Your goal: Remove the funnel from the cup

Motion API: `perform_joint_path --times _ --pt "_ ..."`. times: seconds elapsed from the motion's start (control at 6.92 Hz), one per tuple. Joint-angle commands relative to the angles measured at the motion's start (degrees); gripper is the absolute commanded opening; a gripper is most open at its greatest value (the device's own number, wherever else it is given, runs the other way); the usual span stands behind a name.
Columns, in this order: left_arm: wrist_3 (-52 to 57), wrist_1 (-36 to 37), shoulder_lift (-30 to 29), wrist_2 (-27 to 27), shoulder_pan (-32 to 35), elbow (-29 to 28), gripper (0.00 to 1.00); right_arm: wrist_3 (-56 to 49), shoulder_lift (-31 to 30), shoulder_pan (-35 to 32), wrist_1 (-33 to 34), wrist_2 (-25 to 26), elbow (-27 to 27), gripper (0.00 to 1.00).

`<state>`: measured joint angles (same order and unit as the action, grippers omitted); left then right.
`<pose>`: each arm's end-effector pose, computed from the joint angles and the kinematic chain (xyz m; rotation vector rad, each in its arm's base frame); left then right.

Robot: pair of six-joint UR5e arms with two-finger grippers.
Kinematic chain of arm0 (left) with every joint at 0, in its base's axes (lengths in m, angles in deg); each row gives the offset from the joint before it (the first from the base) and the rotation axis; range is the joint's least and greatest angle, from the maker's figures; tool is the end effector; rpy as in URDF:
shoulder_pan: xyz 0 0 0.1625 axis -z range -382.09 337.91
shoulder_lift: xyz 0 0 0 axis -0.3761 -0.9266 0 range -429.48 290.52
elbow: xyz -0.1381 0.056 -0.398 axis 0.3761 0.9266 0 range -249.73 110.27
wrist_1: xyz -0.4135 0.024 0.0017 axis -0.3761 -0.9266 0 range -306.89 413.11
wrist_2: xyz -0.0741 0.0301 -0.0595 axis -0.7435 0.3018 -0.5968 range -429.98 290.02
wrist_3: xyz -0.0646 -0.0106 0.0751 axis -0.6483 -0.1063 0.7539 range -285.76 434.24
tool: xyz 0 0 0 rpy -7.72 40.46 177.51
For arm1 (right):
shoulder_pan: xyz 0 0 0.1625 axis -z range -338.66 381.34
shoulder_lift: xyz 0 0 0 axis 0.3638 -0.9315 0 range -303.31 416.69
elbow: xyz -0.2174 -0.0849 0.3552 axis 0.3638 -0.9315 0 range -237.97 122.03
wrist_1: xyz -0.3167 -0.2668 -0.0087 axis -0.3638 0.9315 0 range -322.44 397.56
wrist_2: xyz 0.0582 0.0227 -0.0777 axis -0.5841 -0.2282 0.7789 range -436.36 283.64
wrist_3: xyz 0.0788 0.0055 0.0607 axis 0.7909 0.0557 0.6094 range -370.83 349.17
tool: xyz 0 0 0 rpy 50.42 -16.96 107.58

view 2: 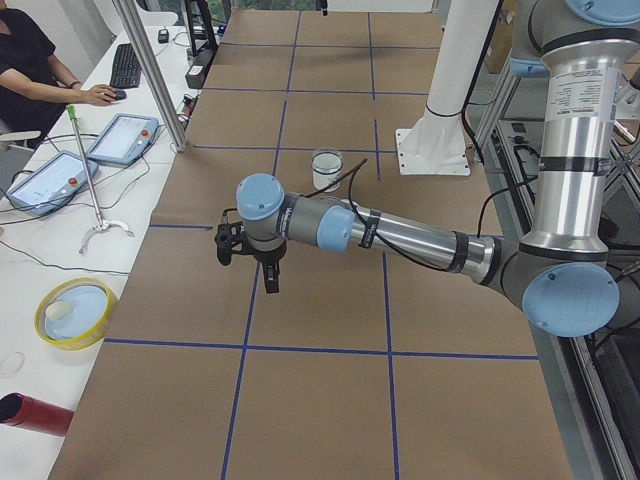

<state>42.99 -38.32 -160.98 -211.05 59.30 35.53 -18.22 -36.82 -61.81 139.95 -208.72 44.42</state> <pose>0.0198 -0.5037 0.5026 -0.0228 0.9328 -0.2247 0.0112 -0.4611 0.6059 -0.0552 -0.7409 -0.2146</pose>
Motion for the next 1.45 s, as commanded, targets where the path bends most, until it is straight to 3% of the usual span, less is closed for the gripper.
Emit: perform_joint_path --times 0.0,0.14,0.43,0.72,0.87,1.3 --pt "-24.18 -1.21 -5.57 2.8 -11.0 5.64 1.0 0.01 0.0 0.0 0.0 0.0 0.0 1.0" --pt "-42.48 -1.04 -12.05 9.08 -17.78 5.4 1.0 -0.08 0.0 0.0 0.0 0.0 0.0 1.0" --pt "-57.53 -0.77 -19.82 11.33 -26.15 5.04 1.0 -0.08 0.0 0.0 0.0 0.0 0.0 1.0" --pt "-66.0 2.54 -24.66 16.16 -33.45 5.31 1.0 0.01 0.0 0.0 0.0 0.0 0.0 1.0" --pt "-70.91 8.83 -29.56 20.35 -36.97 5.31 1.0 -0.08 0.0 0.0 0.0 0.0 0.0 1.0" --pt "-75.15 10.83 -31.27 27.57 -44.88 4.0 1.0 -0.08 0.0 0.0 0.0 0.0 0.0 1.0"
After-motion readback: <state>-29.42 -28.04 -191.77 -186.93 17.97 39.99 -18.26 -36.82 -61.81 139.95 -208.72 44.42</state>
